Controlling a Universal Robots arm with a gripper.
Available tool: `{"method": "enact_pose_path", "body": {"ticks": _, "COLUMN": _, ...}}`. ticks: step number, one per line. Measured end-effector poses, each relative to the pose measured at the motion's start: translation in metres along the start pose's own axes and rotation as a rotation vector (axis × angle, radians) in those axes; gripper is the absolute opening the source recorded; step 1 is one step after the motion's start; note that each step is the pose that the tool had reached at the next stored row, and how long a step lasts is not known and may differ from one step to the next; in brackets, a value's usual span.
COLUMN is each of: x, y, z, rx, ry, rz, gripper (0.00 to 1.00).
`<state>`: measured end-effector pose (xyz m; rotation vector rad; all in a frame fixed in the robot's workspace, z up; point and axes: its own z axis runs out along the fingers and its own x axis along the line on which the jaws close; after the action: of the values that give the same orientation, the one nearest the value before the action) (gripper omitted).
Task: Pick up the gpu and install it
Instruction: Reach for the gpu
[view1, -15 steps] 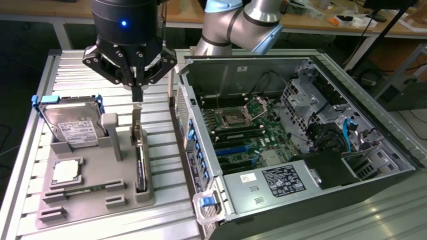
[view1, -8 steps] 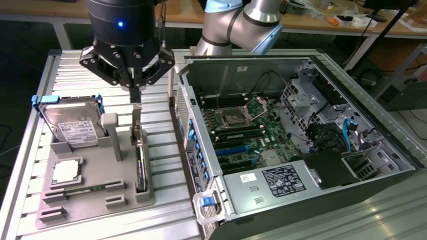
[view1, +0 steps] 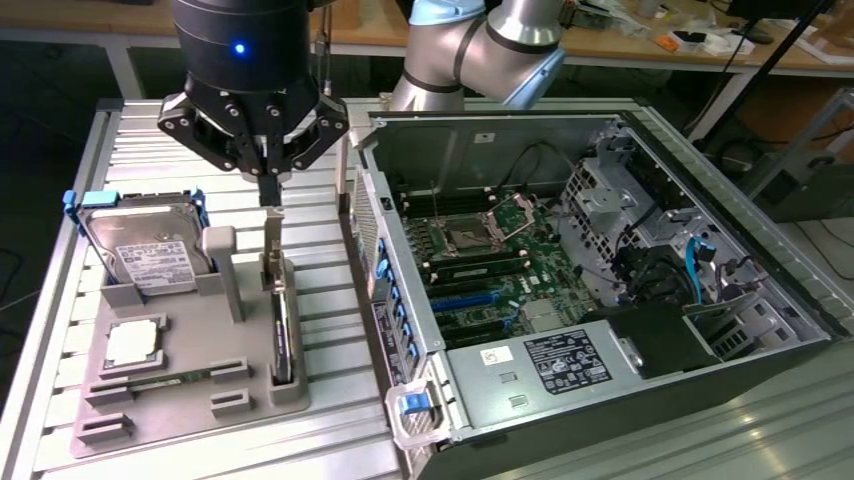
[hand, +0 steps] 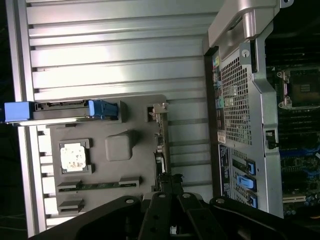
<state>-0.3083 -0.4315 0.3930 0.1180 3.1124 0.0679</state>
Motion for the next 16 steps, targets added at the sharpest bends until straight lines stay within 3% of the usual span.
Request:
{"method": "enact_pose_path", "body": {"ticks": 3, "x": 0.0000, "y": 0.0000, "z": 0.0000, "rx": 0.0001, "ry": 0.0001, "rz": 0.000, "gripper": 0.11}}
{"method": "enact_pose_path", "body": {"ticks": 6, "x": 0.0000, "y": 0.0000, "z": 0.0000, "rx": 0.0000, "ry": 0.0001, "rz": 0.000, "gripper": 0.29}}
{"method": "enact_pose_path", "body": {"ticks": 7, "x": 0.0000, "y": 0.0000, "z": 0.0000, "rx": 0.0000, "ry": 0.0000, "rz": 0.000, "gripper": 0.29}}
{"method": "enact_pose_path", "body": {"ticks": 10, "x": 0.0000, "y": 0.0000, "z": 0.0000, "rx": 0.0000, "ry": 0.0000, "rz": 0.000, "gripper": 0.48}}
{"method": "enact_pose_path", "body": {"ticks": 11, "x": 0.0000, "y": 0.0000, "z": 0.0000, "rx": 0.0000, "ry": 0.0000, "rz": 0.000, "gripper": 0.48}}
{"method": "enact_pose_path", "body": {"ticks": 12, "x": 0.0000, "y": 0.0000, "z": 0.0000, "rx": 0.0000, "ry": 0.0000, "rz": 0.000, "gripper": 0.54}}
{"method": "enact_pose_path", "body": {"ticks": 16, "x": 0.0000, "y": 0.0000, "z": 0.0000, "rx": 0.0000, "ry": 0.0000, "rz": 0.000, "gripper": 0.54}}
